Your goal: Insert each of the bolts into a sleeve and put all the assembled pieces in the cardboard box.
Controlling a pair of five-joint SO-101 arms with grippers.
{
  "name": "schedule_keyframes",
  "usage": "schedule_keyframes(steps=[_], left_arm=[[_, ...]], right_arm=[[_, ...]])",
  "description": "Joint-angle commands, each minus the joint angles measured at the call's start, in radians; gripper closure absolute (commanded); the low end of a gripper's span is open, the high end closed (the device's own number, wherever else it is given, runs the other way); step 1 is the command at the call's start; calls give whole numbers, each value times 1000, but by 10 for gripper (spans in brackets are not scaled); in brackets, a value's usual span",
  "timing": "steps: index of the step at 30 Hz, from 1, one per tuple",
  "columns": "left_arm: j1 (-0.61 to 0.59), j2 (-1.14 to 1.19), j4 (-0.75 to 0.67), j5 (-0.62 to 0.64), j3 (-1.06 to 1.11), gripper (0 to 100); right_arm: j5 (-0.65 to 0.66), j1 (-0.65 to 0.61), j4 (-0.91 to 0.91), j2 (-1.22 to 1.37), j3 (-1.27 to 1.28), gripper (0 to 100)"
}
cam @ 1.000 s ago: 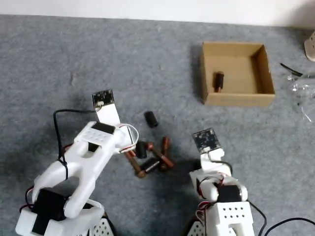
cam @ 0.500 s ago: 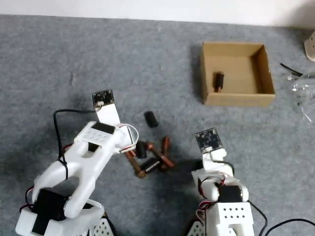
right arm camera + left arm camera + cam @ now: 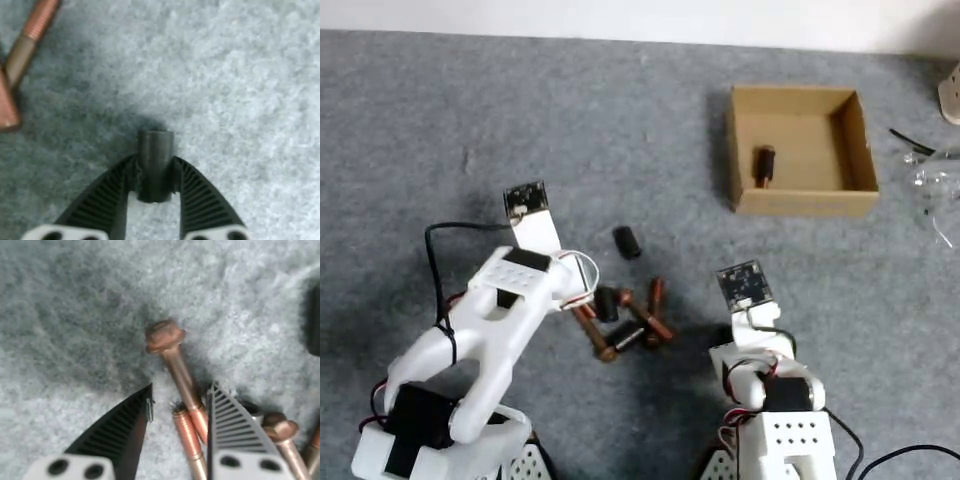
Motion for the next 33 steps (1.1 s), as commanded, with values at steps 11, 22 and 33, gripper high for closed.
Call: schedule_keyframes(steps=[11,22,33], left_arm=[[-15,268,121,52,-206,829],[-15,246,137,26,-222,1000],[-12,222,152,11,-228,996]], right_arm=[[-8,10,-27,2,-4,995],[-8,10,-27,2,-4,995],[-6,10,-30,2,-4,995]])
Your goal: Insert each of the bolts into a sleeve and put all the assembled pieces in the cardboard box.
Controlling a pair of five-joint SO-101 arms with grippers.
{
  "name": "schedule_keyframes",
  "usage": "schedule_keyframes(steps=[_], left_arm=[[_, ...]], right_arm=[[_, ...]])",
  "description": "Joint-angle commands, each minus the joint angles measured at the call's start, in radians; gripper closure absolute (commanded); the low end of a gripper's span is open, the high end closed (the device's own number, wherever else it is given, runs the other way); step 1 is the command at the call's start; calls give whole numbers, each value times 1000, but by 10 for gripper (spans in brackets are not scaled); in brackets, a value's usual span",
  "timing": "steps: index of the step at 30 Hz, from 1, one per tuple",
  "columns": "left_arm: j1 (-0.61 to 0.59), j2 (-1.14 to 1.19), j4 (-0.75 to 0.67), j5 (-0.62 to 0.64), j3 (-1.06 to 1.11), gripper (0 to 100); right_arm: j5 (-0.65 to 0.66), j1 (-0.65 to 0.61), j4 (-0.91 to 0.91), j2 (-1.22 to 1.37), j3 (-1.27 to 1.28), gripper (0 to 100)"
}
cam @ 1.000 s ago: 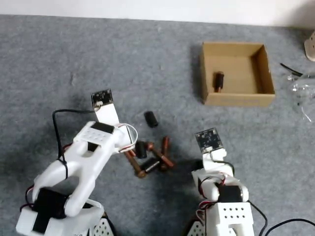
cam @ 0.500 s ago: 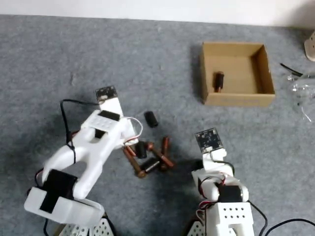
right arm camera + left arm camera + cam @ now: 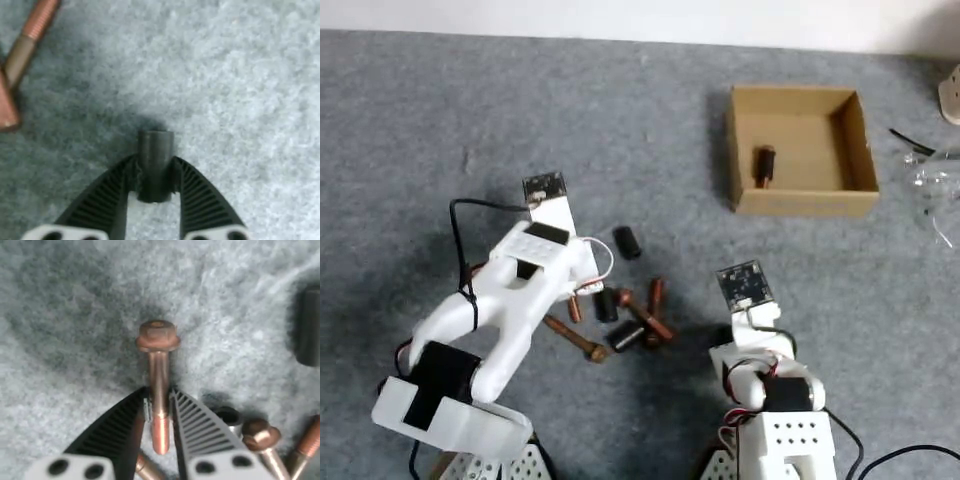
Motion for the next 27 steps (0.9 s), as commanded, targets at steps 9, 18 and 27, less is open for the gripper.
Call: schedule_keyframes(steps=[9,18,27], left_arm=[[-13,-374,20,-12,128,996],[-15,-966,-83,-71,460,996],[-16,-1508,-103,-133,708,996]], right_arm=[[-6,8,-31,2,-4,995],[-6,8,-31,1,-4,995],[-6,-15,-74,1,-5,995]])
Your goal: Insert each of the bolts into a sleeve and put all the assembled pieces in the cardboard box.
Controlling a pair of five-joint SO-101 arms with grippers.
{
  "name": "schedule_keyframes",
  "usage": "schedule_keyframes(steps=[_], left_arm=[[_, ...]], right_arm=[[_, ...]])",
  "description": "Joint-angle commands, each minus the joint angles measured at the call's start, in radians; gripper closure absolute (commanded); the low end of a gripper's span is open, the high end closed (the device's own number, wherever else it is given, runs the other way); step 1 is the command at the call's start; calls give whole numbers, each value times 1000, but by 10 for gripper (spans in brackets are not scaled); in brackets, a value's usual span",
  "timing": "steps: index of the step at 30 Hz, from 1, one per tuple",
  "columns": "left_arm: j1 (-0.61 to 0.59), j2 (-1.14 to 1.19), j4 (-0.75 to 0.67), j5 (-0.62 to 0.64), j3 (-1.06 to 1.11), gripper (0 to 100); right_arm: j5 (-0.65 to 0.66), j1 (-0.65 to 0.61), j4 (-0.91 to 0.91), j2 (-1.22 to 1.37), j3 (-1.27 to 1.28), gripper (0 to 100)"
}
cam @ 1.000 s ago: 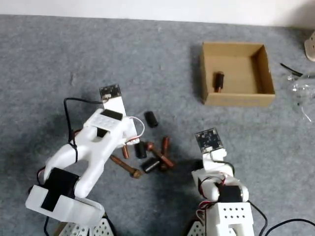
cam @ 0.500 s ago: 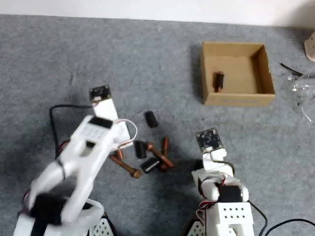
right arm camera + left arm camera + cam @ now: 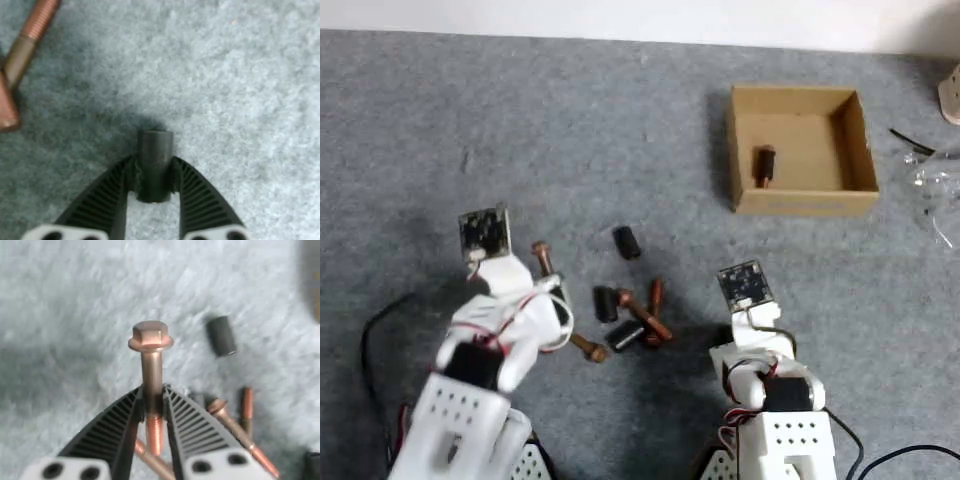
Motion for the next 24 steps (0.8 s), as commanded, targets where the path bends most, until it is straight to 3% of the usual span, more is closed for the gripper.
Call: schedule_keyframes(steps=[1,10,24], left_arm=[[-12,-278,-37,-20,71,996],[-10,-570,-37,-18,205,996],[-10,-564,-104,41,213,996]], right_arm=[[-6,-31,-110,1,-2,995],[-6,-237,-377,1,4,995],[-44,-469,-565,1,7,995]])
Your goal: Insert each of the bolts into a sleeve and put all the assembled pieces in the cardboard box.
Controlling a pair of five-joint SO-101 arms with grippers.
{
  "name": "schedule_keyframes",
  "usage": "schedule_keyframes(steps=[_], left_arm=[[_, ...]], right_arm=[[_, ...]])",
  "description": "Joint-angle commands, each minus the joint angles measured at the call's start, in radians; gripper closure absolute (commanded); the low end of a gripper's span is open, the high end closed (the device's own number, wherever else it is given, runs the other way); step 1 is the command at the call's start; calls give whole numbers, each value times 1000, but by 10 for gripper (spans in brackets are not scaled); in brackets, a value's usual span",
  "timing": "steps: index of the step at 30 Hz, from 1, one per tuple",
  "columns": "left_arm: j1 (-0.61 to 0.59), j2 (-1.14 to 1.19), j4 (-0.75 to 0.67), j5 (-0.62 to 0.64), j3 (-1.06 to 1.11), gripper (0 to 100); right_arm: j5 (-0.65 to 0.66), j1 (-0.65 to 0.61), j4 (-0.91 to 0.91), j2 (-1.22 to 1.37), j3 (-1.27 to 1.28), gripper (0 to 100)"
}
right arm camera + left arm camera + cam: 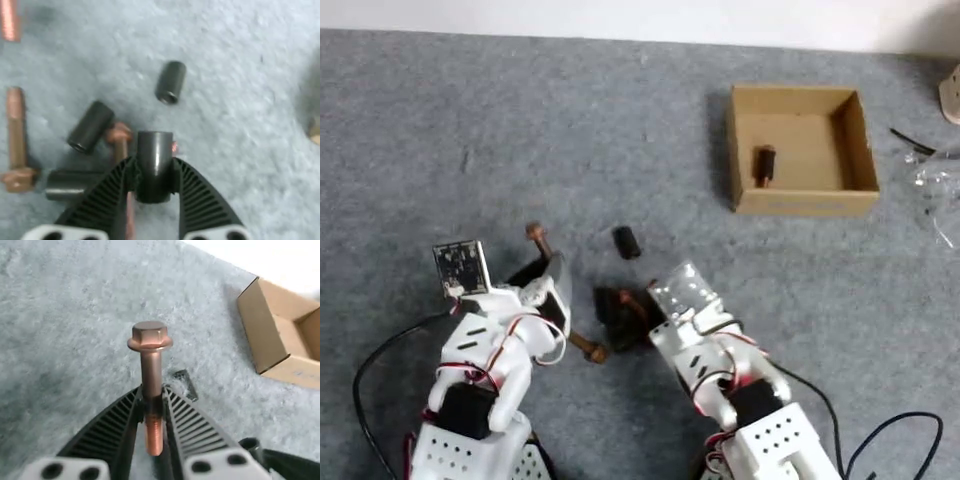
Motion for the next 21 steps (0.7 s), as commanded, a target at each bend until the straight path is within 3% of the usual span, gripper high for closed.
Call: schedule_keyframes(steps=[1,9,14,21], left_arm=[[-8,-22,-92,66,-12,996],[5,-15,-433,77,35,996],[8,-19,-442,84,54,996],[142,-13,-440,110,101,996]], right_arm=[[-12,-38,-79,-12,-2,995],[-11,-39,-211,-12,48,995],[-11,-41,-213,-12,51,995],[49,-51,-213,-12,53,995]])
